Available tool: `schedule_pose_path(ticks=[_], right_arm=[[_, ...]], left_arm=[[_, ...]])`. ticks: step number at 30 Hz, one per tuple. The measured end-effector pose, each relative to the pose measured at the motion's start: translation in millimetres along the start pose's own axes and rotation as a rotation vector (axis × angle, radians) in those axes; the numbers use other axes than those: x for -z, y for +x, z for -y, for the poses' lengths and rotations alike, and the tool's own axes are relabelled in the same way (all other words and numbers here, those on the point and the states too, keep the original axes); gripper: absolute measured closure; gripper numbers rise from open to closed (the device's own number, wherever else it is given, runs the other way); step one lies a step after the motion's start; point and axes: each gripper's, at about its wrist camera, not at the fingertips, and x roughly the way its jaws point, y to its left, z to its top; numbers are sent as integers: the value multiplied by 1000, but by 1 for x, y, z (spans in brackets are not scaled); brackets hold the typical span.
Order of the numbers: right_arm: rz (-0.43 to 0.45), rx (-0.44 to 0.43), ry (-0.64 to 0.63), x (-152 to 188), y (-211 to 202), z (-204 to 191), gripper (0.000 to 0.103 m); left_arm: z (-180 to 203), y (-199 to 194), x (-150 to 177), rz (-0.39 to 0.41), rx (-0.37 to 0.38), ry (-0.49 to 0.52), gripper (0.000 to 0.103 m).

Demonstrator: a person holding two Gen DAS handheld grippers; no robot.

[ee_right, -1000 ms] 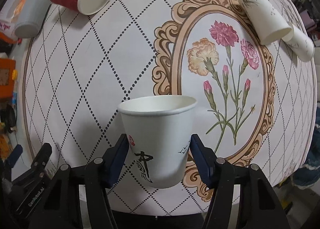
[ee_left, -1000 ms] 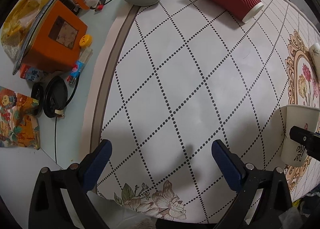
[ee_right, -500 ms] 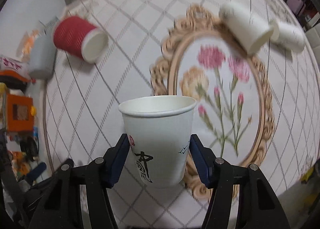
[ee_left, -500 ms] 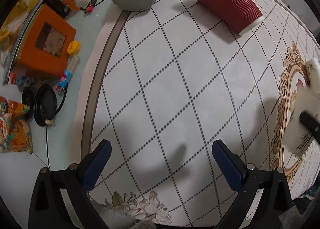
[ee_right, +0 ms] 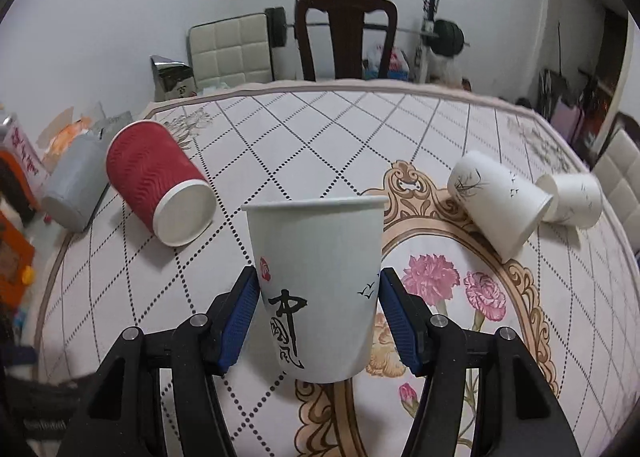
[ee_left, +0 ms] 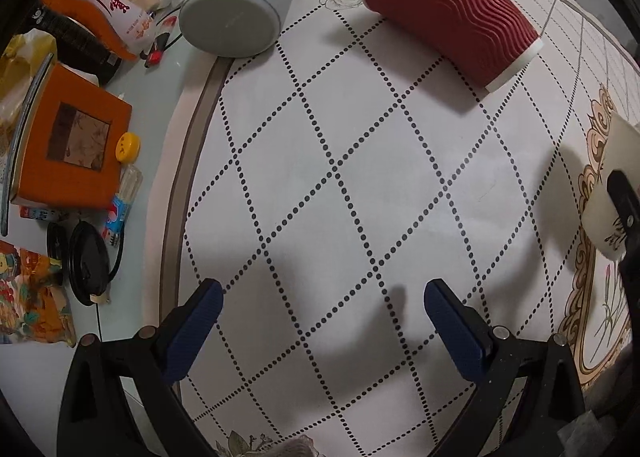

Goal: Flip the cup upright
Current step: 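Rotate the held cup with the right tool until its opening faces up, then lower the cup onto the flower medallion and open the right tool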

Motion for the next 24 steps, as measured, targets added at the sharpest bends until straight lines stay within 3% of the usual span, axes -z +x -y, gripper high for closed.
schedule_pose_path(ticks=[7,9,16,20,24], right_arm=[[-60,-2,-20,20,-21,-1,36],[-90,-4,-9,29,-25,3,27],[-121,7,30,47,-56,19,17],[-129,32,46,47,-85,36,2],[-124,77,23,37,-126,52,1]], left_arm=[[2,-21,28,41,8,14,0],[4,-28,35,59,5,25,0],[6,-69,69,118,-6,32,0],[8,-99,83,162,-2,29,0],[1,-127,92,215,10,20,0]])
